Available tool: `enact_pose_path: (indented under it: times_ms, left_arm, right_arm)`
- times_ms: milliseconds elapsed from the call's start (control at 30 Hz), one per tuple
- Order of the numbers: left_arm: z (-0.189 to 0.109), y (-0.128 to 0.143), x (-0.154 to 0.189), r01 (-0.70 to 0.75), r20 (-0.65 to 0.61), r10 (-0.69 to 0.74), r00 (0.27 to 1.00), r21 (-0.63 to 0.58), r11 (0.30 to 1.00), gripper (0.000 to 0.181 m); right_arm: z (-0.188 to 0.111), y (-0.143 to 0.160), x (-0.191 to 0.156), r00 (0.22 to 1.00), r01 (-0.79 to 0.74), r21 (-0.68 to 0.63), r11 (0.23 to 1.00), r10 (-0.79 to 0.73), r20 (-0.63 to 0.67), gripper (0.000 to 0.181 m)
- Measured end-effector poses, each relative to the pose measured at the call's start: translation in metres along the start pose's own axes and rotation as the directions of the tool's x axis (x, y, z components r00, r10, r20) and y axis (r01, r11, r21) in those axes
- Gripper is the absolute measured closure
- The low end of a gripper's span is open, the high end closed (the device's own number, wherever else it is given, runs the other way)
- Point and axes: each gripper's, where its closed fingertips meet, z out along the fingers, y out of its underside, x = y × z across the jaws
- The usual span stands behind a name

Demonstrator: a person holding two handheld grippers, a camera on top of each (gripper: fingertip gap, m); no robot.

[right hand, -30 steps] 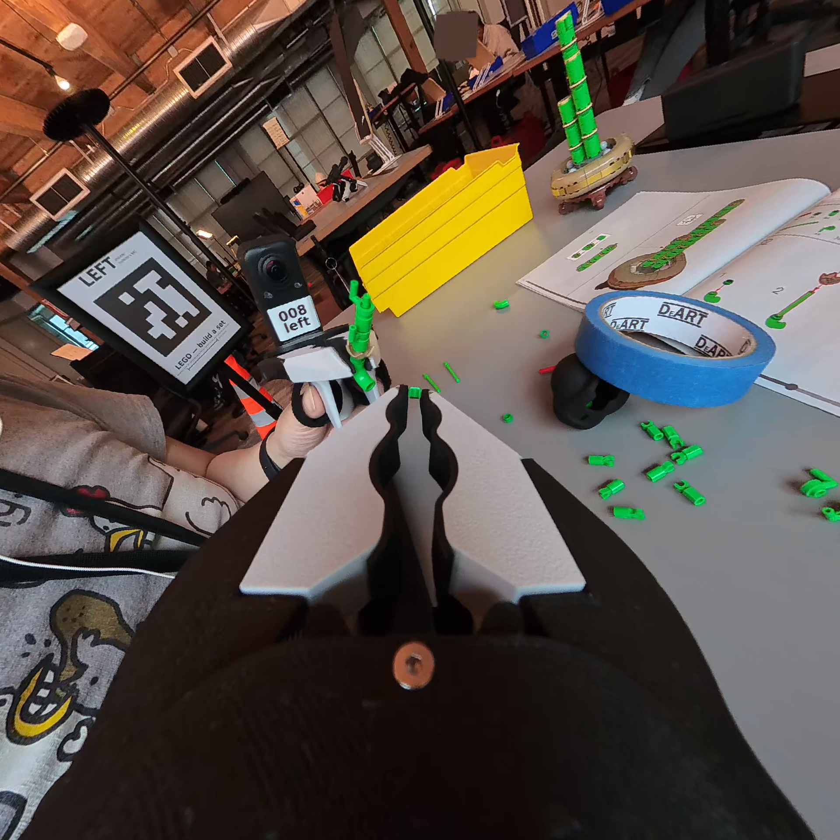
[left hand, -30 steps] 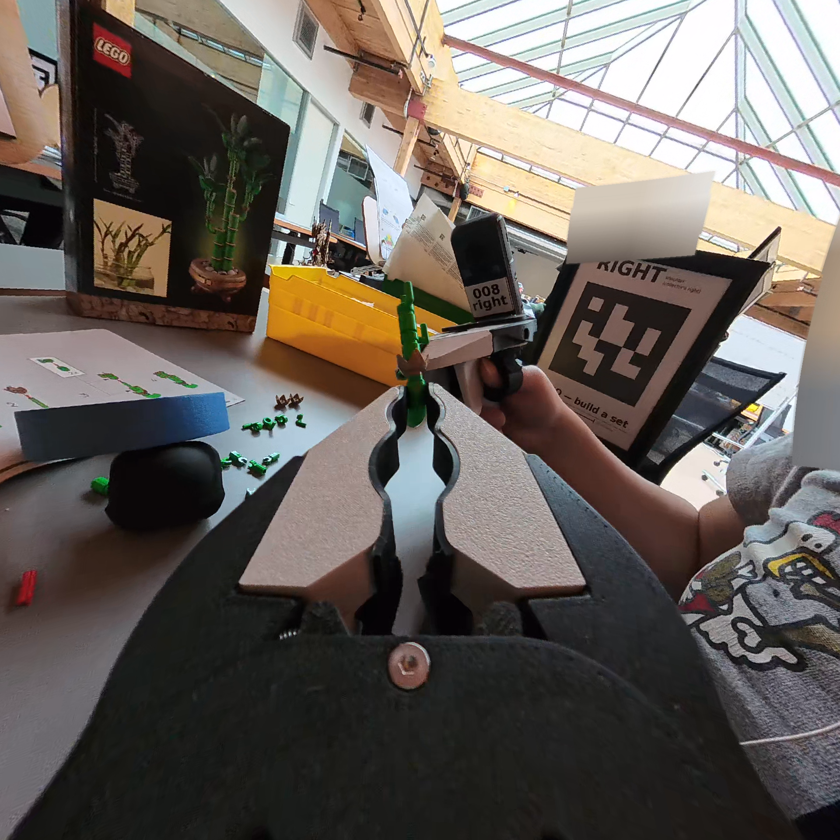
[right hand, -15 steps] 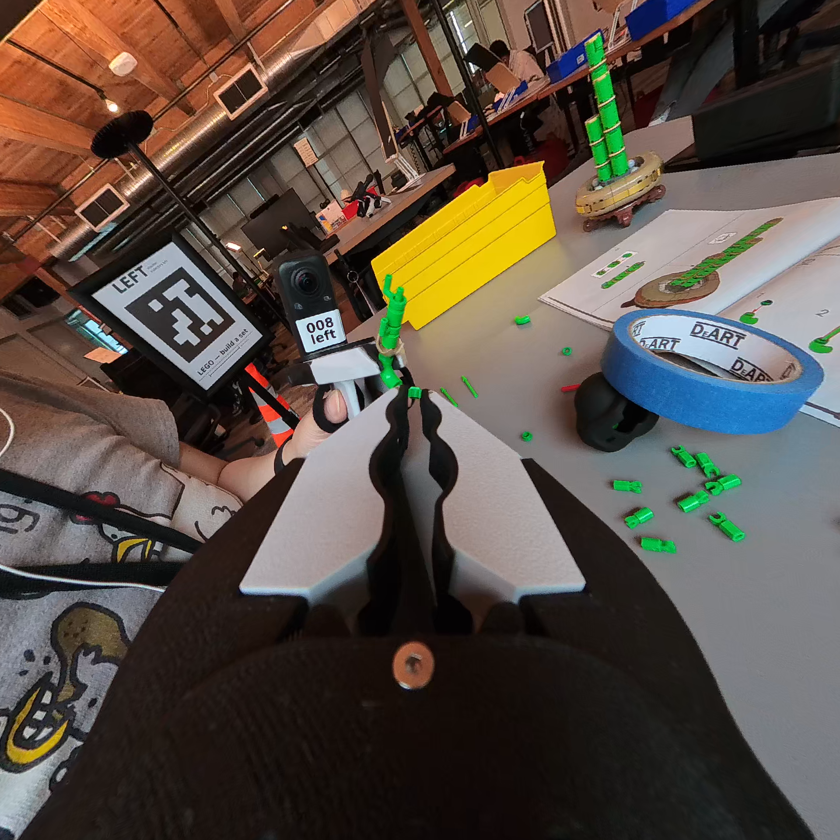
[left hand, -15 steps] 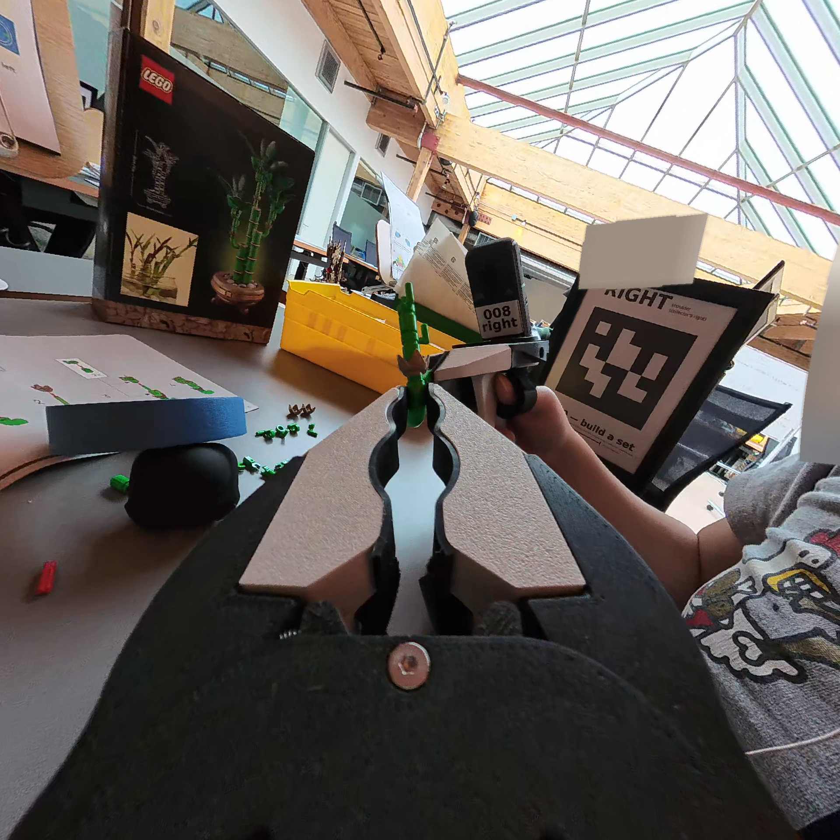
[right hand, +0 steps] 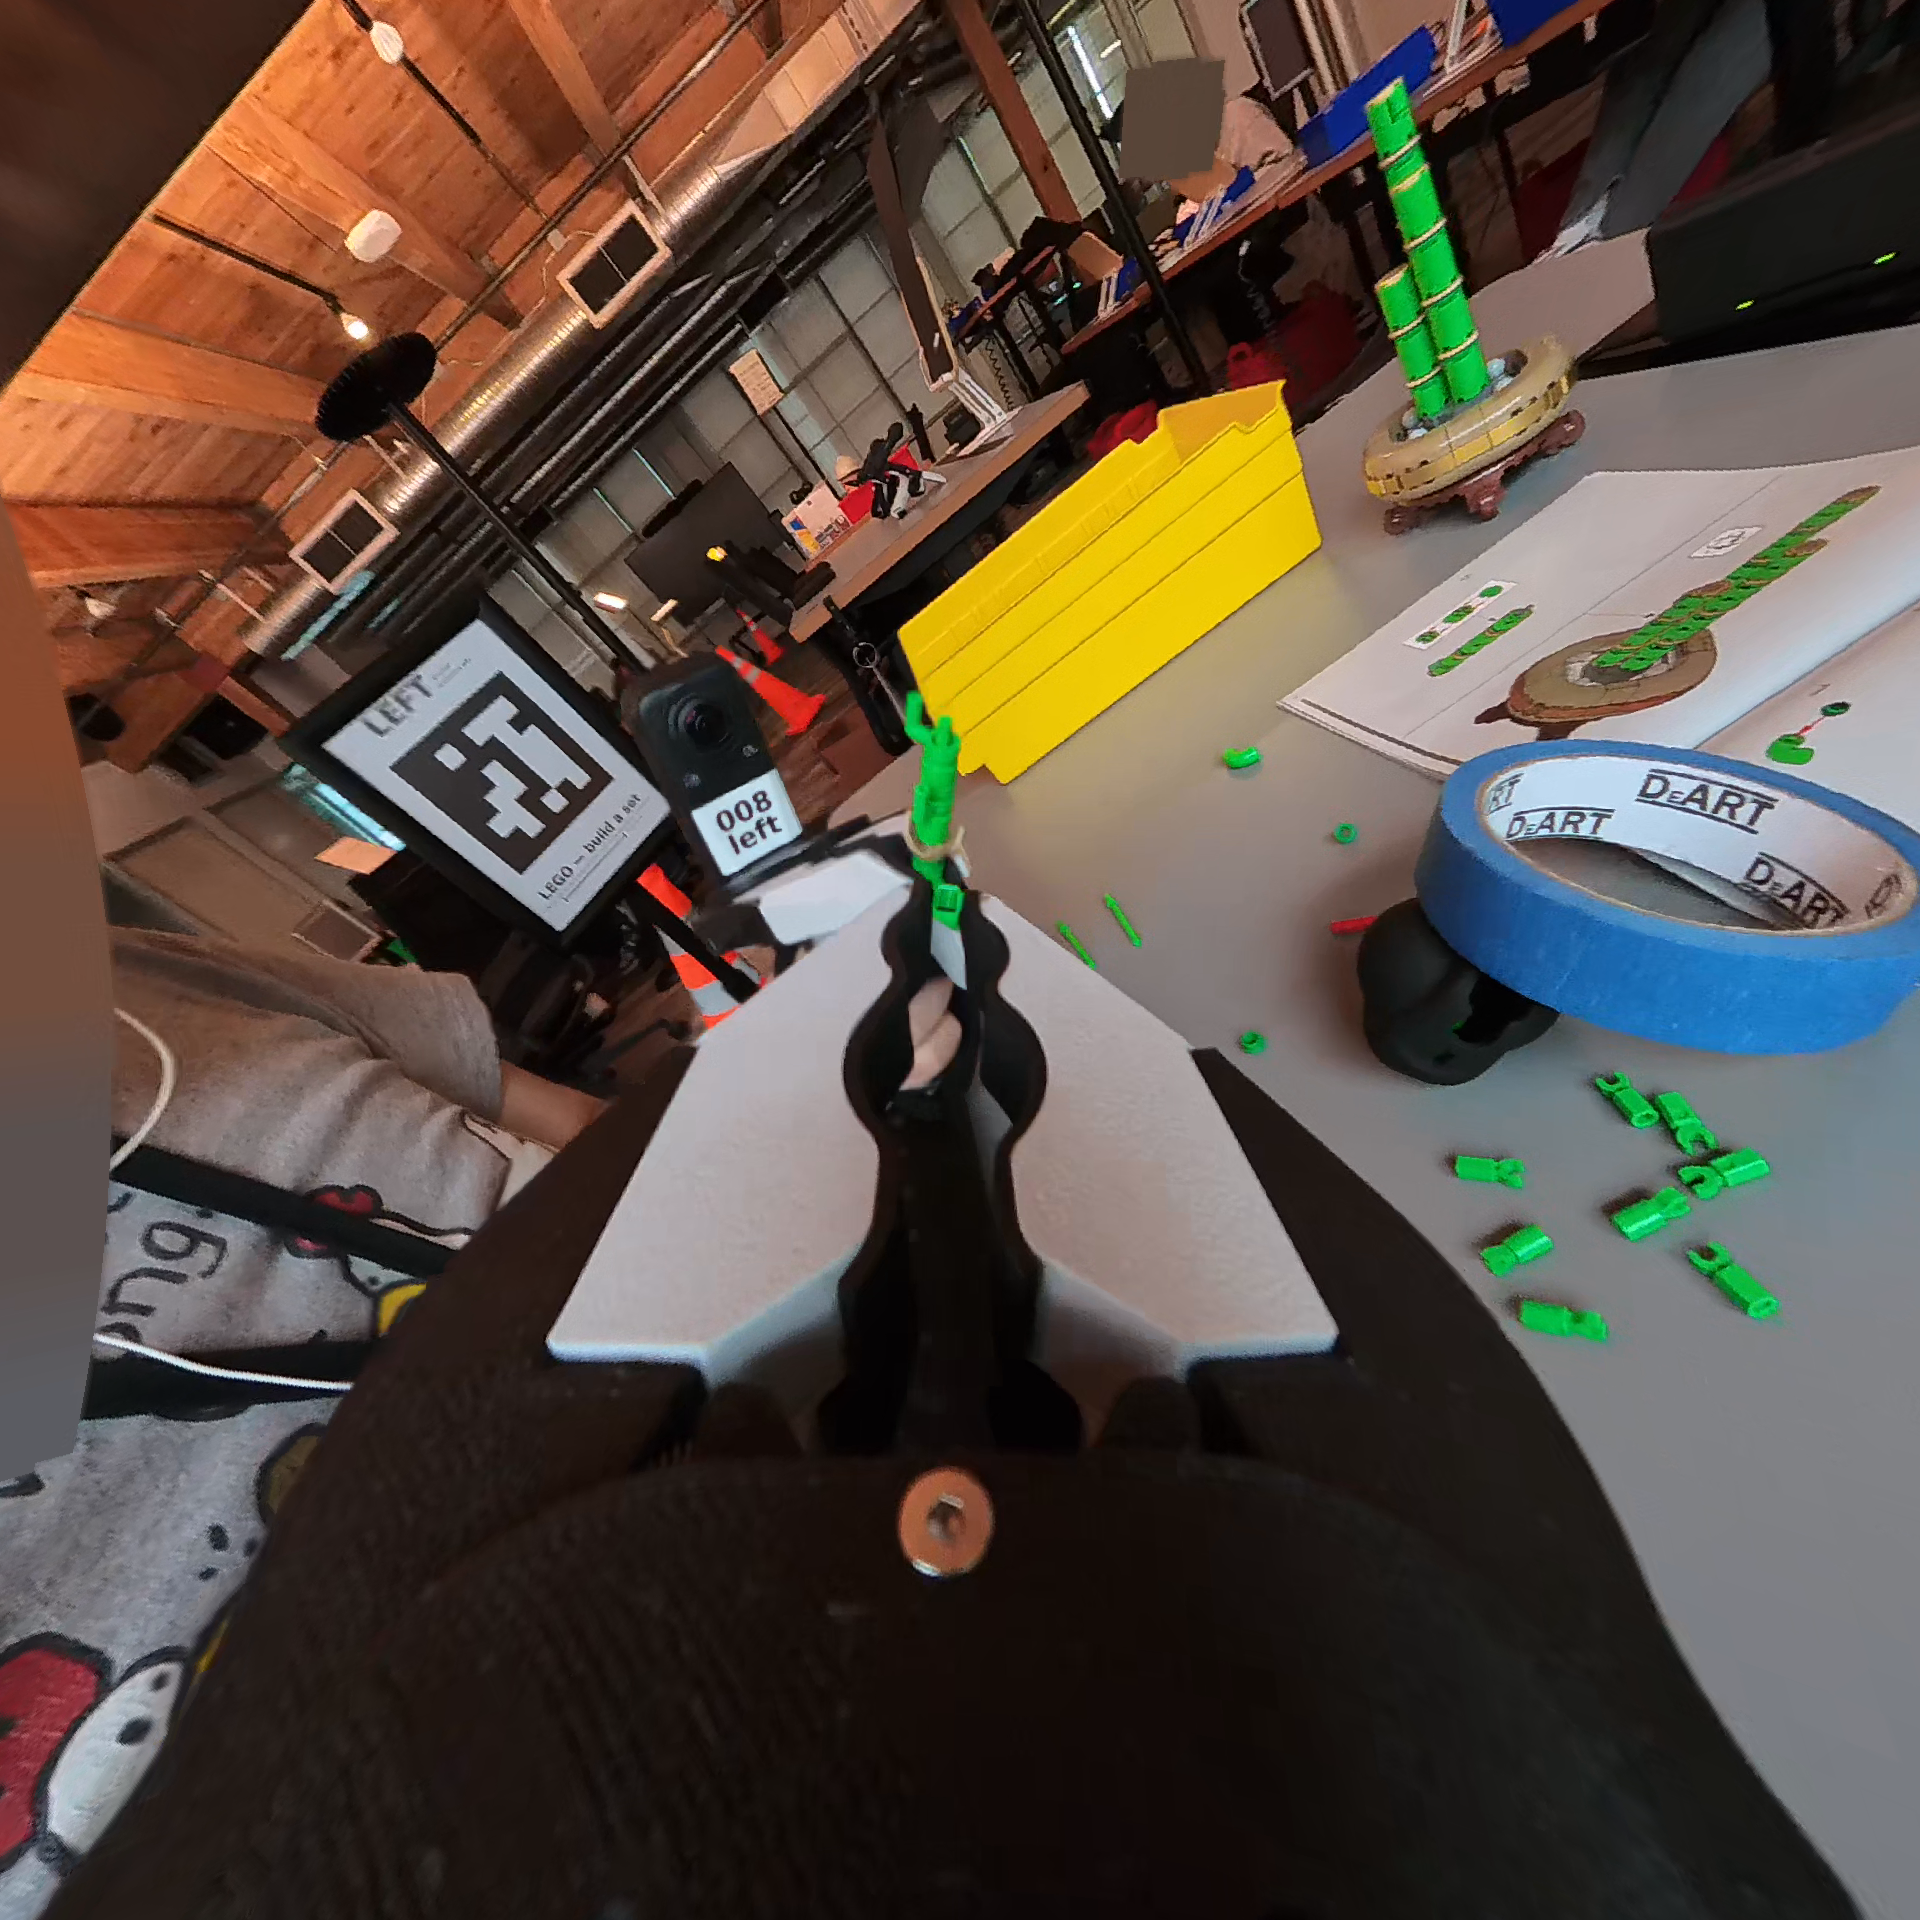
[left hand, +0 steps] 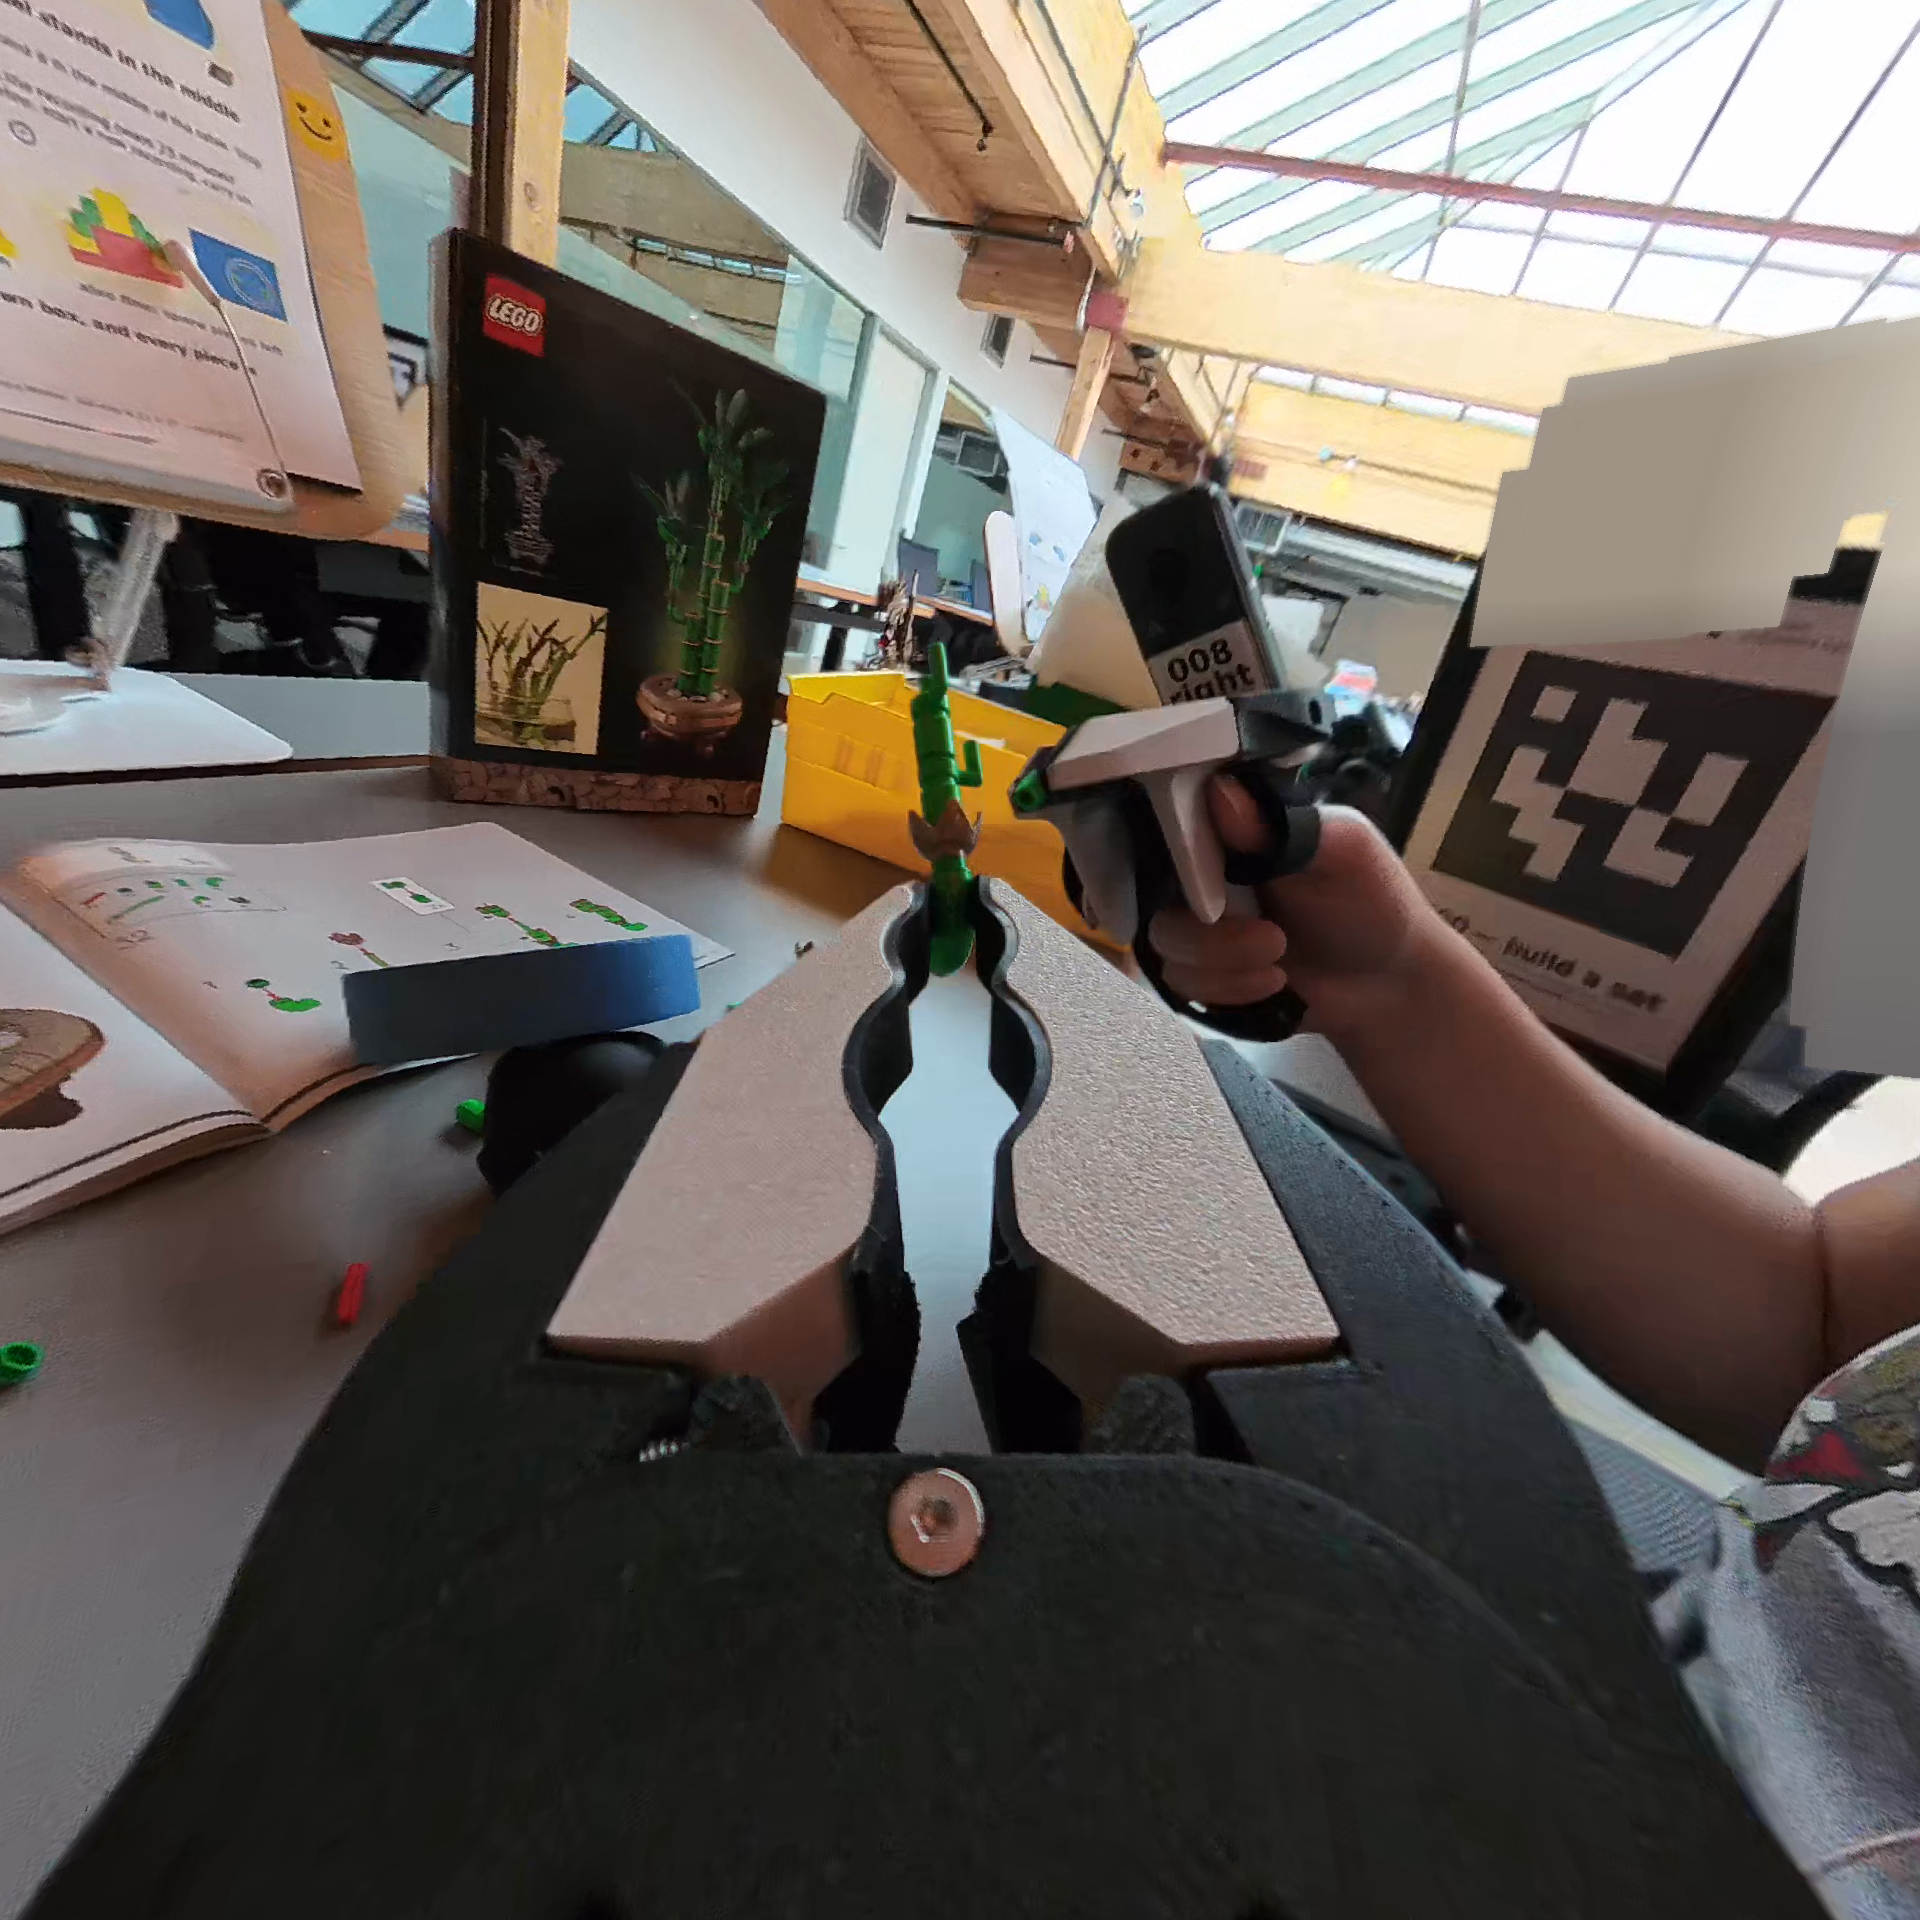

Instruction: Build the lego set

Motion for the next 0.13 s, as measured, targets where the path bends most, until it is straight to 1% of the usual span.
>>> enact_pose_path:
  times_ms: [133]
  left_arm:
    - [0.0012, 0.0035, 0.0006, -0.172, 0.054, 0.175, 0.983, -0.066, 0.983, 0.176]
  right_arm:
    - [0.0030, -0.0037, 0.0014, 0.992, -0.105, -0.008, 0.994, 0.105, 0.071, 0.179]
